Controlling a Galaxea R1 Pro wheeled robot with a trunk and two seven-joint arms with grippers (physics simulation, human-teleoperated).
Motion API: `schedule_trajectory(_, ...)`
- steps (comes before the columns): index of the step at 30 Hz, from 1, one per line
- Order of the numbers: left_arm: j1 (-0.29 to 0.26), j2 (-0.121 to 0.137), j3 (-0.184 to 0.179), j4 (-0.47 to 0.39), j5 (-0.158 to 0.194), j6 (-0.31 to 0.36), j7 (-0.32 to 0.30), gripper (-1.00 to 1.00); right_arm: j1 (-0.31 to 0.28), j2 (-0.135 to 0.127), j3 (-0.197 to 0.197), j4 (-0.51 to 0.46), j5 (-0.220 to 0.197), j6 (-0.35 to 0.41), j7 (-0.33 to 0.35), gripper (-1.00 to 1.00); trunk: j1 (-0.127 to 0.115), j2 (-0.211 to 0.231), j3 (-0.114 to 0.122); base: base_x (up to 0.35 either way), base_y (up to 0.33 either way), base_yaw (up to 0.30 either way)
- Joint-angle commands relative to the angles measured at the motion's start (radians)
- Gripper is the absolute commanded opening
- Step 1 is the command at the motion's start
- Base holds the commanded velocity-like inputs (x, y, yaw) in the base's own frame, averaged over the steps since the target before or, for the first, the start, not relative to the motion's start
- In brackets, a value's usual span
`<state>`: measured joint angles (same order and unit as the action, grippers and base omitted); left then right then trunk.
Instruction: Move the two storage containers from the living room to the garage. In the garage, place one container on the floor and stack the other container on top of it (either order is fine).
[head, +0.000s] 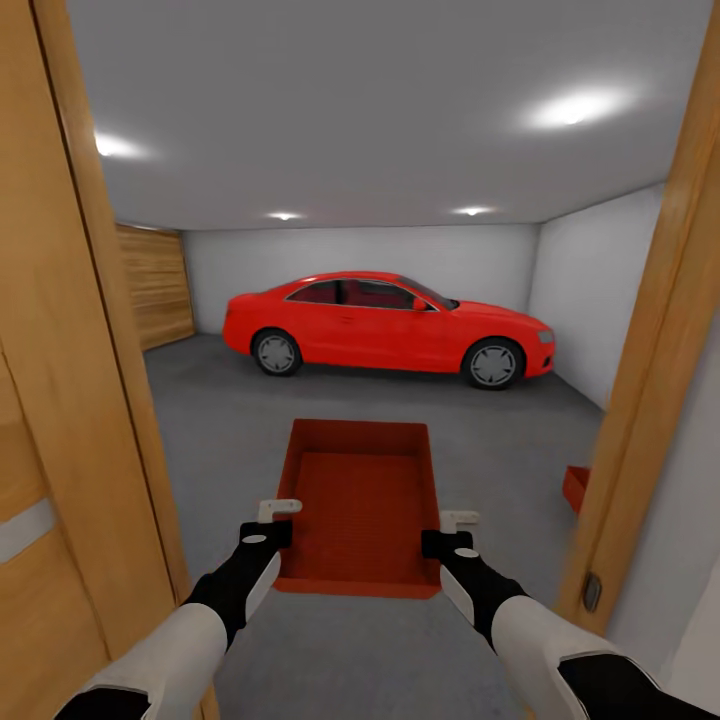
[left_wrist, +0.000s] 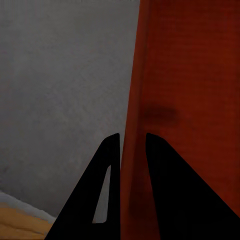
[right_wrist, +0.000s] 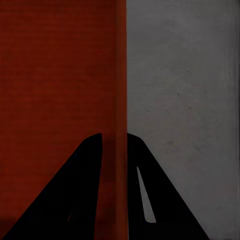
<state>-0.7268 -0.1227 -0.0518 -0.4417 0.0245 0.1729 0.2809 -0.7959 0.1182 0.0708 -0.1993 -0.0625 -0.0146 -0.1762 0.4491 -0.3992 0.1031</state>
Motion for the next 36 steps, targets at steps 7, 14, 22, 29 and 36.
schedule_trajectory(7, 0.0, 0.018, 0.001, -0.006, -0.021, 0.01, 0.03, -1.0, 0.0, -0.02, 0.007, 0.002, -0.007, -0.002, -0.006, -1.0, 0.001, -0.001, 0.0, 0.247, 0.163, -0.244)
schedule_trajectory(14, 0.0, 0.018, 0.0, -0.006, -0.021, 0.008, 0.03, -1.0, 0.0, -0.02, 0.007, 0.002, -0.007, -0.002, -0.006, -1.0, 0.001, -0.001, 0.0, 0.021, 0.009, -0.244)
schedule_trajectory(22, 0.0, 0.018, 0.0, -0.006, -0.021, 0.008, 0.03, -1.0, 0.0, -0.021, 0.007, 0.002, -0.007, -0.002, -0.006, -1.0, 0.001, -0.001, 0.0, 0.0, 0.0, -0.204)
schedule_trajectory(29, 0.0, 0.018, 0.001, -0.006, -0.021, 0.009, 0.03, -1.0, 0.0, -0.021, 0.007, 0.002, -0.007, -0.002, -0.005, -1.0, 0.001, -0.001, 0.0, 0.071, 0.043, -0.016)
schedule_trajectory(36, 0.0, 0.018, 0.001, -0.006, -0.021, 0.009, 0.03, -1.0, 0.0, -0.022, 0.007, 0.002, -0.007, 0.001, -0.005, -1.0, 0.001, -0.001, 0.0, 0.229, 0.195, -0.001)
